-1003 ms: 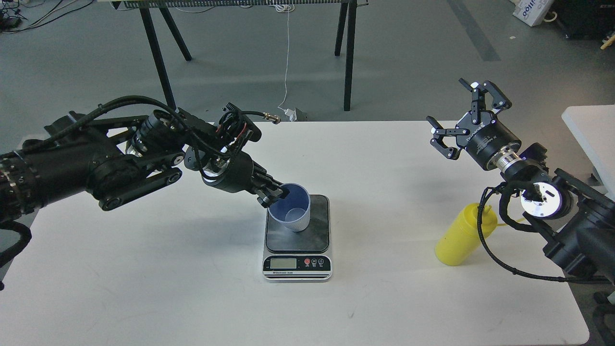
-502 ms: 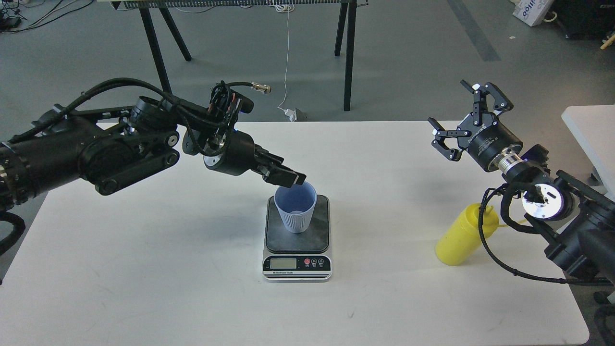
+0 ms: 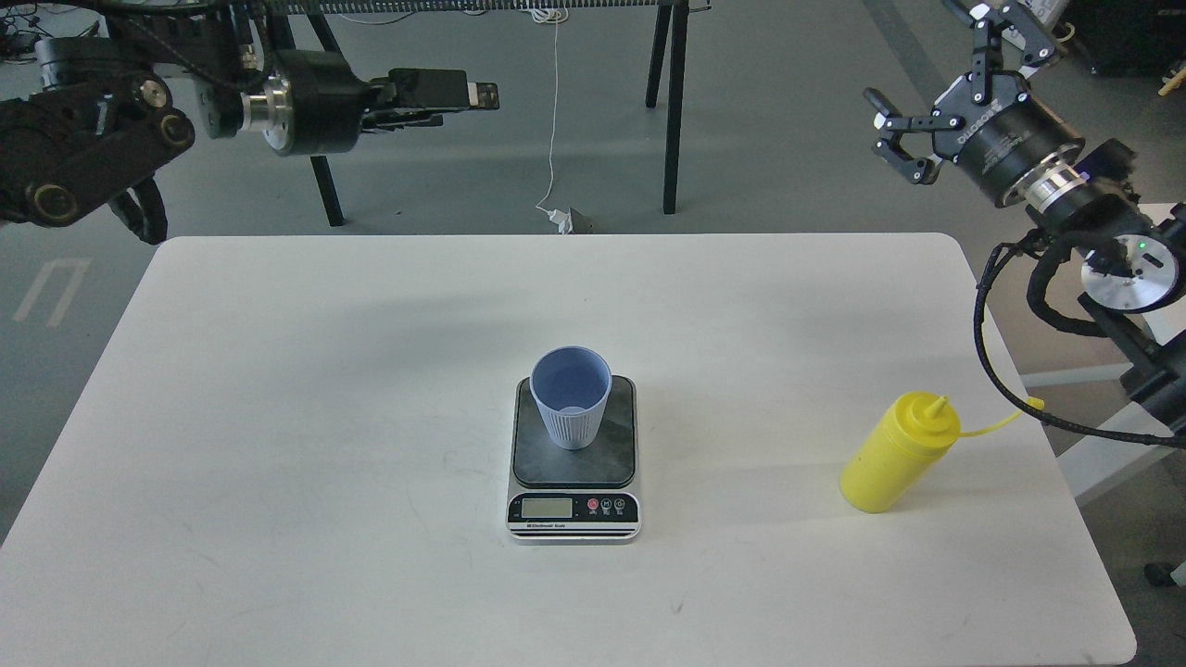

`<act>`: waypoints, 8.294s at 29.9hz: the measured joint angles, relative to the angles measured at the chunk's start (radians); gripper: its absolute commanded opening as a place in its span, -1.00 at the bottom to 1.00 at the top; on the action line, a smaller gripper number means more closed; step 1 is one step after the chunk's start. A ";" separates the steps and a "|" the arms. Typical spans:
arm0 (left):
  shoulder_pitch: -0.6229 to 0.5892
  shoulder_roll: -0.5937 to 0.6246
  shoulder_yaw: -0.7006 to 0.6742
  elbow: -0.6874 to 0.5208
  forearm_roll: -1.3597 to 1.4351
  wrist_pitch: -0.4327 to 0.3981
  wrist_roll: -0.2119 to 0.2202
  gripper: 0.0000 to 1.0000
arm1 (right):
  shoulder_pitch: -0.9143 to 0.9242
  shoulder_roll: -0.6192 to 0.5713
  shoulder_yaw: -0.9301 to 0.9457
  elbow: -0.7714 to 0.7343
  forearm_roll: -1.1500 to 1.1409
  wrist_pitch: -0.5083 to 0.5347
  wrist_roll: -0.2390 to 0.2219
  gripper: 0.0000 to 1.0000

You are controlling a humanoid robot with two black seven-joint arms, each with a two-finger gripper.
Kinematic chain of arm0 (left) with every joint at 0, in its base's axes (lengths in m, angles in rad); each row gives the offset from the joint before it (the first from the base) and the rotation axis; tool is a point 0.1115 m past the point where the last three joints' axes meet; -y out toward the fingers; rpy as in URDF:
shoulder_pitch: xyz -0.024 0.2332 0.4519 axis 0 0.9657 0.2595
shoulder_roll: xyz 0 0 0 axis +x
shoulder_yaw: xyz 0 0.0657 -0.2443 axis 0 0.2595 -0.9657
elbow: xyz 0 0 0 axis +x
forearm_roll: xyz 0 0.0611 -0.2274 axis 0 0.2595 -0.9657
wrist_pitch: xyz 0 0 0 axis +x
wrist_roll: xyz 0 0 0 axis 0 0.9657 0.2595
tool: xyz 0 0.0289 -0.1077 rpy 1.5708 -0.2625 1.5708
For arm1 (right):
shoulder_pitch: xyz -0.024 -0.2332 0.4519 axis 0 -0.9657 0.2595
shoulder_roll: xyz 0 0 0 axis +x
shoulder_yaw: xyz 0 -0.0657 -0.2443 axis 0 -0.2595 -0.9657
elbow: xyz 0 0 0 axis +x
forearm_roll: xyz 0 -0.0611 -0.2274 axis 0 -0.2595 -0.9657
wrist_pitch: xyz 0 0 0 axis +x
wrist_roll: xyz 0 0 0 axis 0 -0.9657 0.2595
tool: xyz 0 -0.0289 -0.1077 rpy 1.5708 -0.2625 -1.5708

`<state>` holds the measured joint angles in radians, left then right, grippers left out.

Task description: Pour seasoning into cup on scale with both arms

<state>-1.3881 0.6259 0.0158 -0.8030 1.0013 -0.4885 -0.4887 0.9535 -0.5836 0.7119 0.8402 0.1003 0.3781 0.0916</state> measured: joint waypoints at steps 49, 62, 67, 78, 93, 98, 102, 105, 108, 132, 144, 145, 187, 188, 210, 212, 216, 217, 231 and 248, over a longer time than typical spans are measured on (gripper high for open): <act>0.208 0.063 -0.004 0.056 -0.021 0.000 0.000 0.94 | -1.283 -0.214 0.682 0.289 0.818 0.111 -0.421 0.99; 0.218 0.059 -0.005 0.056 -0.021 0.000 0.000 0.94 | -1.308 -0.068 0.428 0.374 0.711 0.111 -0.404 0.99; 0.220 0.062 -0.005 0.056 -0.022 0.000 0.000 0.94 | -1.286 -0.025 0.424 0.380 0.644 0.111 -0.403 0.99; 0.252 0.061 -0.006 0.056 -0.021 0.000 0.000 0.95 | -1.185 -0.019 0.418 0.370 0.600 0.111 -0.401 0.99; 0.257 0.089 -0.005 0.056 -0.021 0.000 0.000 0.97 | -1.092 0.094 0.417 0.362 0.478 0.111 -0.400 0.99; 0.265 0.096 -0.005 0.056 -0.021 0.000 0.000 0.97 | -1.086 0.112 0.418 0.354 0.459 0.111 -0.390 0.96; 0.268 0.096 -0.005 0.056 -0.021 0.000 0.000 0.97 | -1.083 0.118 0.419 0.331 0.453 0.111 -0.361 0.96; 0.272 0.097 -0.005 0.056 -0.021 0.000 0.000 0.97 | -1.070 0.134 0.419 0.316 0.444 0.111 -0.339 0.95; 0.276 0.095 -0.005 0.056 -0.021 0.000 0.000 0.97 | -1.062 0.143 0.419 0.300 0.441 0.111 -0.317 0.95; 0.292 0.088 -0.006 0.056 -0.023 0.000 0.000 0.97 | -1.008 0.198 0.421 0.259 0.310 0.111 -0.200 -0.98; 0.293 0.081 -0.007 0.056 -0.023 0.000 0.000 0.97 | -0.783 0.228 0.441 0.253 0.212 0.110 -0.154 -0.97; 0.293 0.081 -0.007 0.056 -0.024 0.000 0.000 0.97 | -0.742 0.227 0.442 0.247 0.174 0.110 -0.147 -0.98; 0.292 0.041 -0.031 0.056 -0.049 0.000 0.000 0.98 | 0.163 0.277 -0.448 0.186 -1.240 -0.156 0.016 -0.97; 0.292 0.041 -0.031 0.056 -0.049 0.000 0.000 0.98 | 0.164 0.278 -0.456 0.187 -1.241 -0.156 0.016 -0.97; 0.297 0.041 -0.030 0.056 -0.048 0.000 0.000 0.98 | 0.127 0.373 -0.481 0.141 -1.263 -0.201 0.016 -0.97; 0.297 0.041 -0.030 0.057 -0.049 0.000 0.000 0.98 | 0.126 0.388 -0.481 0.130 -1.263 -0.202 0.016 -0.97; 0.297 0.041 -0.030 0.057 -0.049 0.000 0.000 0.98 | 0.123 0.404 -0.480 0.113 -1.263 -0.206 0.016 -0.97; 0.297 0.041 -0.030 0.057 -0.049 0.000 0.000 0.98 | 0.120 0.406 -0.477 0.111 -1.263 -0.208 0.016 -0.97; 0.299 0.040 -0.030 0.057 -0.049 0.000 0.000 0.98 | 0.083 0.392 -0.053 0.103 -0.666 -0.213 -0.047 -0.97; 0.296 0.026 -0.027 0.057 -0.042 0.000 0.000 0.98 | -0.328 0.364 0.488 0.127 0.222 -0.139 -0.330 -0.97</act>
<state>-1.0923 0.6523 -0.0117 -0.7459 0.9595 -0.4887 -0.4887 0.6253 -0.2194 1.1997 0.9673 0.3218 0.2391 -0.2383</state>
